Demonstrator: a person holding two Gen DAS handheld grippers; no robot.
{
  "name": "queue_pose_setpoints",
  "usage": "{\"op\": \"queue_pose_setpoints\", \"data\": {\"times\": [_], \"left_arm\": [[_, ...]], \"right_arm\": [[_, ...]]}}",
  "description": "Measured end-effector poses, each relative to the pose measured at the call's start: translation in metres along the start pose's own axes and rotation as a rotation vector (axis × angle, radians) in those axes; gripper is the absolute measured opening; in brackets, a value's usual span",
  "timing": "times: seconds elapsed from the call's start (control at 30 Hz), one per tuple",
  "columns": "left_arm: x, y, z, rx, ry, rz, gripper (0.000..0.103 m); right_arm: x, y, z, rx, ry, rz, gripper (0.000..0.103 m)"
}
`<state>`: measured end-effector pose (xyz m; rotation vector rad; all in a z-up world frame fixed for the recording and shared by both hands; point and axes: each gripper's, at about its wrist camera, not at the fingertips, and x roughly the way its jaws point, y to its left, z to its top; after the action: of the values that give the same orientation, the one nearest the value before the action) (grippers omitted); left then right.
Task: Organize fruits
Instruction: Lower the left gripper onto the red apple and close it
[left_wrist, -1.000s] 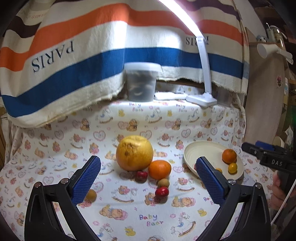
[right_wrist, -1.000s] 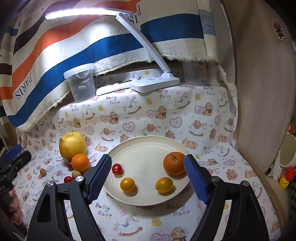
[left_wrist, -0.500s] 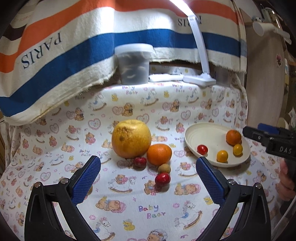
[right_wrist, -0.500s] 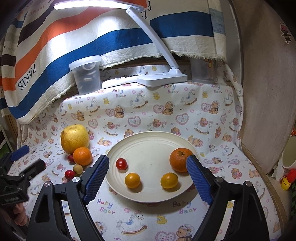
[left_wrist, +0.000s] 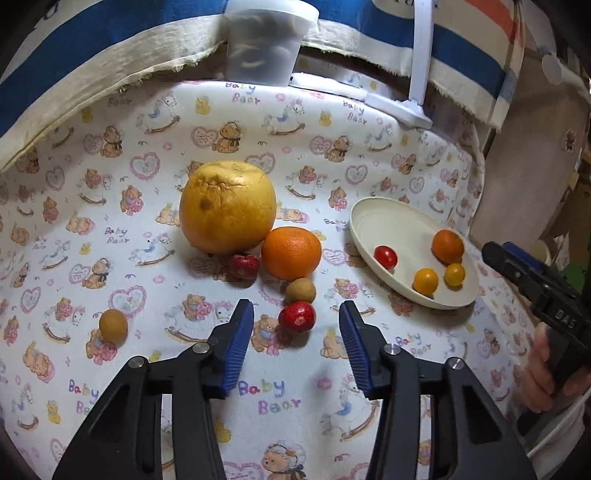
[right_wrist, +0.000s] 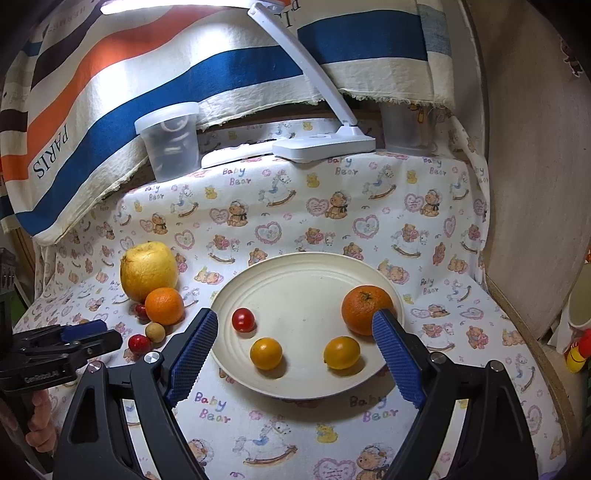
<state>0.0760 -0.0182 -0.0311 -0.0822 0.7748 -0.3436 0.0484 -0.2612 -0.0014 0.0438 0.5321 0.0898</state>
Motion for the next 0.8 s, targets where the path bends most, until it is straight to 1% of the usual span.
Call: {"op": "queue_pose_setpoints", "data": {"times": [0.07,0.13,0.17,0.23,0.3,0.4,0.5,0.53,0.57,0.6,0.67,0.8], "left_arm": [[0.007,-0.001,0.003,-0.006,0.04,0.01,0.046],[0.017,-0.003,0.007,0.008,0.108,0.054,0.045],[0.022,-0.004,0.01,0.022,0.134,0.072,0.042],[0.027,-0.003,0.012,0.018,0.153,0.093,0.039],[0.03,-0.002,0.012,-0.001,0.171,0.073,0.039],[0.036,-0.005,0.011,-0.015,0.184,0.07,0.038],[0.045,-0.01,0.008,-0.009,0.2,0.077,0.035],[0.049,-0.011,0.007,-0.009,0.213,0.078,0.032],[0.052,-0.012,0.007,-0.005,0.215,0.086,0.028],[0.052,-0.015,0.008,0.014,0.203,0.11,0.026],[0.05,-0.018,0.008,0.032,0.197,0.114,0.026],[0.035,-0.021,0.009,0.077,0.126,0.134,0.026]], "right_arm": [[-0.001,0.0,0.0,-0.003,-0.003,-0.005,0.087],[-0.001,-0.002,0.0,0.009,-0.001,0.003,0.087],[-0.001,-0.002,0.0,0.013,0.001,0.005,0.087],[-0.001,-0.003,0.0,0.019,0.004,0.004,0.087],[0.0,-0.003,0.0,0.015,0.005,-0.002,0.087],[0.0,-0.003,0.0,0.017,0.006,-0.002,0.087],[0.001,-0.002,0.0,0.015,0.009,0.001,0.087],[0.001,-0.002,0.0,0.014,0.01,0.001,0.087],[0.001,-0.002,0.0,0.014,0.011,0.002,0.087],[0.001,-0.002,0.0,0.015,0.012,0.004,0.087],[0.002,0.0,-0.001,0.007,0.014,0.002,0.087],[0.002,0.003,-0.002,-0.019,0.009,-0.008,0.087]]}}
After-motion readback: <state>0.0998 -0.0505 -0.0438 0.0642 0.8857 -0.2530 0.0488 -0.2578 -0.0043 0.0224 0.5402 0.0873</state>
